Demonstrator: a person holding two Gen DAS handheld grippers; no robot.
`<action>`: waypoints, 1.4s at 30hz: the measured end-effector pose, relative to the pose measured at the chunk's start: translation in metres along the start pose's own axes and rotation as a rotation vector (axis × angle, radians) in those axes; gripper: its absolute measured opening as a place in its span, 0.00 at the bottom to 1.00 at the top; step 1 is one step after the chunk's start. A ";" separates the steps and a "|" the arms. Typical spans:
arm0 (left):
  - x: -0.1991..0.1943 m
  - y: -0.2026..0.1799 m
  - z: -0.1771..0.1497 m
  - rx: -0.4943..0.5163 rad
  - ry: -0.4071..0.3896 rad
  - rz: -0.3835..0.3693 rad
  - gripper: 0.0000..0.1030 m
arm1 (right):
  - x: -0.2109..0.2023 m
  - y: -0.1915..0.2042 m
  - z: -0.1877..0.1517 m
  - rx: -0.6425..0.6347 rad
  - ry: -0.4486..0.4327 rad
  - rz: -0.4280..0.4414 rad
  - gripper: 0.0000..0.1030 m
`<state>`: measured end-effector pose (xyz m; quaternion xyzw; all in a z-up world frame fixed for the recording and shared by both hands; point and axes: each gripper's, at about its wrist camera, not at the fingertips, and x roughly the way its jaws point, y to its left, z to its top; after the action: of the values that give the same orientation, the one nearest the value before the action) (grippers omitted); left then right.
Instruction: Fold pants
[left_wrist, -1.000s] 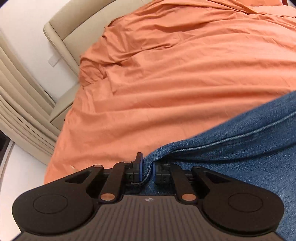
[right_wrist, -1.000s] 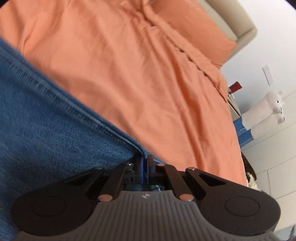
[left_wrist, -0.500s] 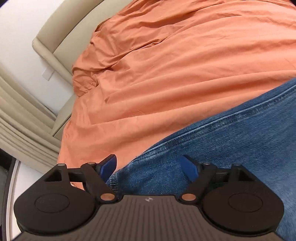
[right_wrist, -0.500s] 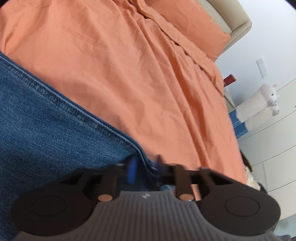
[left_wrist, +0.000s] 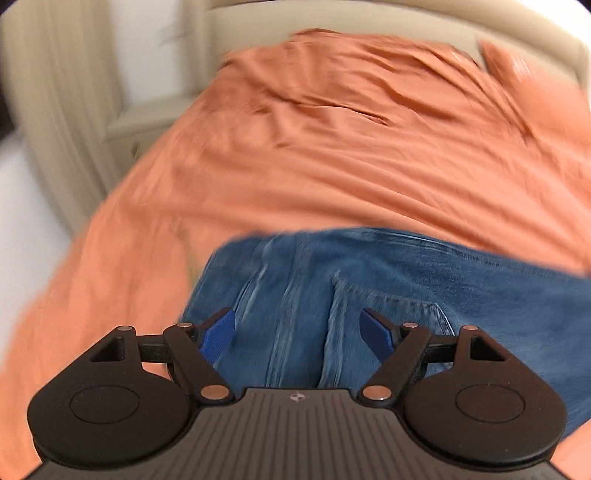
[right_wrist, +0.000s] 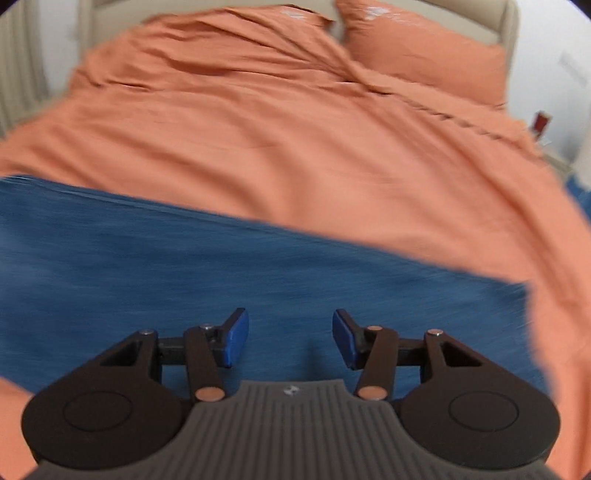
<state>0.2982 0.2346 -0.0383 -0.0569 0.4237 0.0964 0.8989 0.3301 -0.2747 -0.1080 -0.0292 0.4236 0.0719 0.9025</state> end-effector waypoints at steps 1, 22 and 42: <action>-0.004 0.014 -0.009 -0.063 -0.002 -0.011 0.88 | 0.000 0.014 -0.005 0.020 -0.006 0.031 0.45; 0.025 0.087 -0.030 -0.522 -0.189 -0.101 0.22 | 0.020 0.087 -0.066 0.165 -0.128 0.085 0.46; 0.023 0.034 -0.030 -0.098 -0.094 0.321 0.70 | 0.000 -0.016 -0.056 0.434 -0.123 0.029 0.47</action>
<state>0.2829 0.2653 -0.0760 -0.0275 0.3798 0.2616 0.8869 0.2895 -0.2969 -0.1440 0.1761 0.3738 -0.0063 0.9106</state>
